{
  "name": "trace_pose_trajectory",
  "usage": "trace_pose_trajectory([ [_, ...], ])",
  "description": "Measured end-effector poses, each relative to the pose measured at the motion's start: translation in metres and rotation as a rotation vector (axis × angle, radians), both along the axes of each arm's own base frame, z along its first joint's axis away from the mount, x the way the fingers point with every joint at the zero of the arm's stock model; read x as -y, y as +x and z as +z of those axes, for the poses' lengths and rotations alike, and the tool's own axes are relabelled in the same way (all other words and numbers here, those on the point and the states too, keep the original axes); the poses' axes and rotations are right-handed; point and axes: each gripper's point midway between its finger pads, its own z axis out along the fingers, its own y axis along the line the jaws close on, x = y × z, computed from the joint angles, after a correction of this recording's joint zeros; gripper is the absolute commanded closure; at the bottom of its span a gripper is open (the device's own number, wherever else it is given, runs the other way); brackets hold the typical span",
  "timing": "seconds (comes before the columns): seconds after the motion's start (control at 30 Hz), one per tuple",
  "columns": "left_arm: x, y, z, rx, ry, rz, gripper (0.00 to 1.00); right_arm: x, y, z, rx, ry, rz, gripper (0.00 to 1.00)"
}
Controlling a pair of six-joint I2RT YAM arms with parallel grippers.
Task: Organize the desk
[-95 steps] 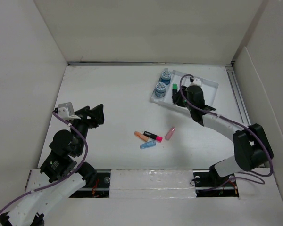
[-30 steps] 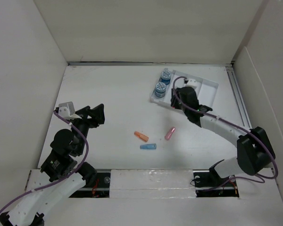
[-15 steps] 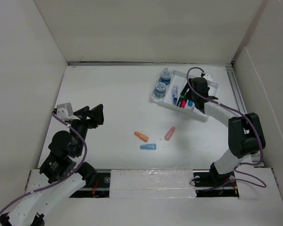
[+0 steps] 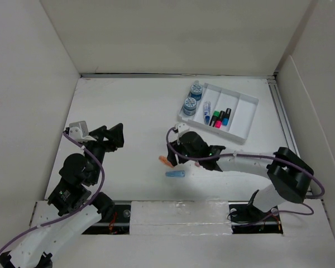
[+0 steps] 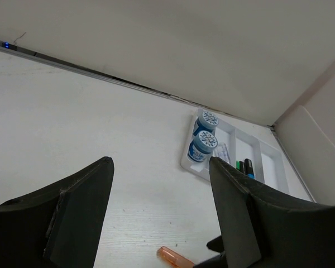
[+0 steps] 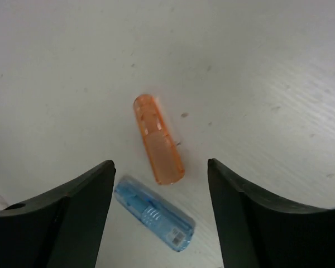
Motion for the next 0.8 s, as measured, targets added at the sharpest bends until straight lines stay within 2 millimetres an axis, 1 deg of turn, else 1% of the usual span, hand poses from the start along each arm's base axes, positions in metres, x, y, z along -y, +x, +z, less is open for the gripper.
trace_pose_trajectory([
  [0.07, 0.001, 0.001, -0.001, -0.005, 0.004, 0.000, 0.34, -0.011, -0.022, -0.013, -0.017, -0.047, 0.065, 0.25],
  [0.13, 0.001, 0.001, -0.002, -0.006, 0.005, 0.000, 0.34, -0.016, -0.033, -0.027, -0.034, -0.099, 0.089, 0.26],
  [0.2, 0.001, 0.001, -0.002, -0.007, 0.005, 0.000, 0.34, -0.019, -0.035, -0.038, -0.046, -0.144, 0.092, 0.26],
  [0.3, 0.001, 0.001, -0.002, -0.006, 0.005, 0.001, 0.34, -0.016, -0.031, -0.054, -0.058, -0.204, 0.075, 0.29],
  [0.33, 0.001, 0.001, -0.002, -0.006, 0.005, 0.001, 0.34, -0.015, -0.030, -0.058, -0.062, -0.223, 0.068, 0.37],
  [0.4, 0.001, 0.001, -0.002, -0.007, 0.005, 0.001, 0.34, -0.015, -0.025, -0.062, -0.056, -0.249, 0.055, 0.45],
  [0.43, 0.001, 0.001, -0.002, -0.007, 0.005, 0.001, 0.34, -0.014, -0.023, -0.062, -0.051, -0.258, 0.048, 0.58],
  [0.47, 0.001, 0.001, -0.002, -0.006, 0.005, 0.001, 0.34, -0.017, -0.019, -0.063, -0.045, -0.265, 0.044, 0.67],
  [0.5, 0.001, 0.001, -0.002, -0.007, 0.005, 0.001, 0.34, -0.018, -0.016, -0.063, -0.039, -0.270, 0.032, 0.73],
  [0.53, 0.001, 0.001, -0.002, -0.006, 0.005, 0.001, 0.34, -0.019, -0.014, -0.063, -0.031, -0.275, 0.023, 0.82],
  [0.57, 0.001, 0.001, -0.002, -0.007, 0.005, 0.001, 0.34, -0.020, -0.012, -0.063, -0.027, -0.276, 0.013, 0.87],
  [0.63, 0.001, 0.001, -0.002, -0.006, 0.005, 0.001, 0.34, -0.019, -0.010, -0.062, -0.018, -0.281, 0.002, 0.91],
  [0.73, 0.001, 0.001, -0.001, -0.005, 0.004, 0.001, 0.34, -0.015, -0.007, -0.061, -0.006, -0.288, -0.030, 0.93],
  [0.8, 0.001, 0.001, -0.001, -0.005, 0.004, 0.000, 0.34, -0.011, 0.000, -0.055, -0.003, -0.275, -0.062, 0.93],
])
